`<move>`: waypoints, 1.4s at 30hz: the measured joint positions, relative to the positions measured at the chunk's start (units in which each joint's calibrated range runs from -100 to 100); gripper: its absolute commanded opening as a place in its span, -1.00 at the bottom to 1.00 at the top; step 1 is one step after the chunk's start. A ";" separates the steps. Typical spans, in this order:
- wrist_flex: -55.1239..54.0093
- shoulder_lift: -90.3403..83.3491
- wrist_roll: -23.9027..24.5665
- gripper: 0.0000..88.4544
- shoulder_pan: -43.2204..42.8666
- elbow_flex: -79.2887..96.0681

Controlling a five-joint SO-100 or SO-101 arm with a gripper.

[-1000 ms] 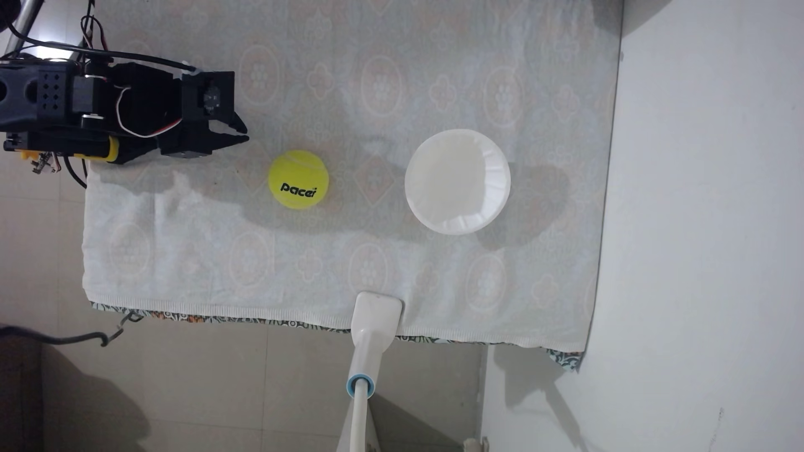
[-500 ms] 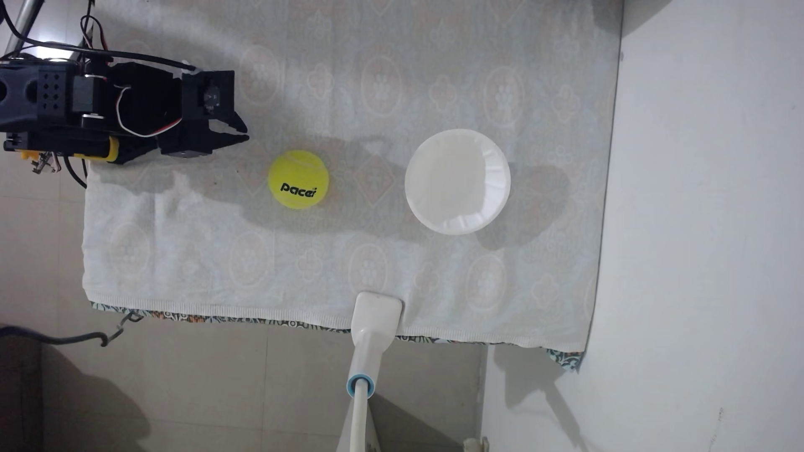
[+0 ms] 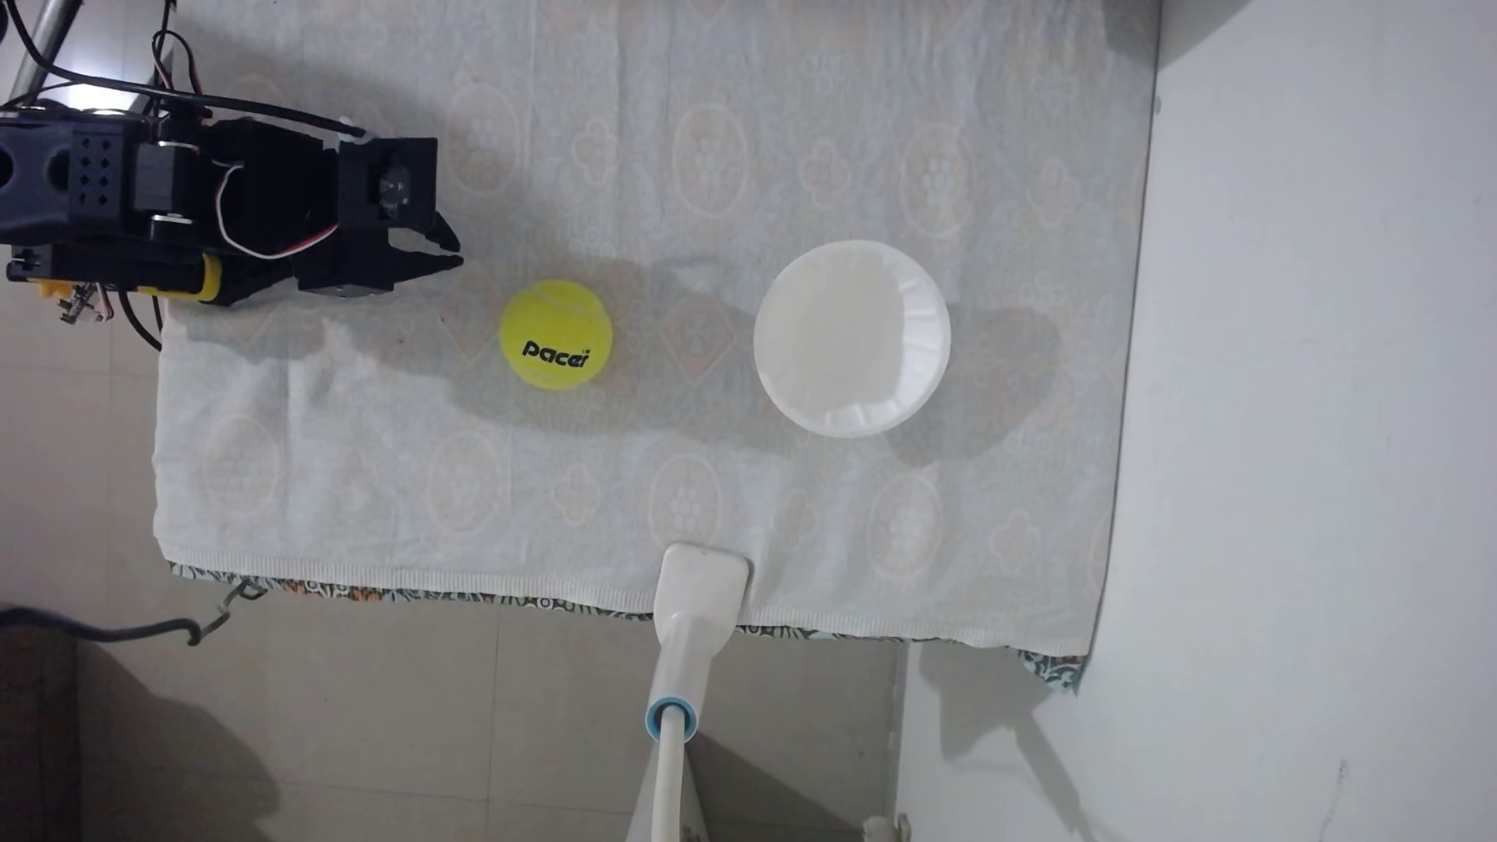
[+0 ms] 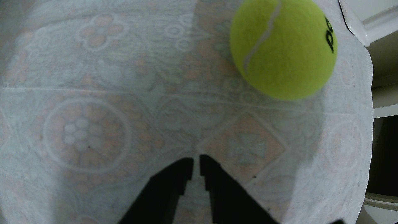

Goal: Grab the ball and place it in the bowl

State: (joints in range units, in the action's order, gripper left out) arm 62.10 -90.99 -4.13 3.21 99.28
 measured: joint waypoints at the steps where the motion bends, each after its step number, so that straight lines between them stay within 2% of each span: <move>1: 0.00 0.00 0.00 -1.00 0.00 0.00; 27: 6.40 0.00 -1.12 -1.00 -1.15 -13.56; 42: 7.55 0.00 -2.30 -0.89 1.26 -25.31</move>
State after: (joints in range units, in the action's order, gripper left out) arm 69.65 -90.99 -6.42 4.47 73.97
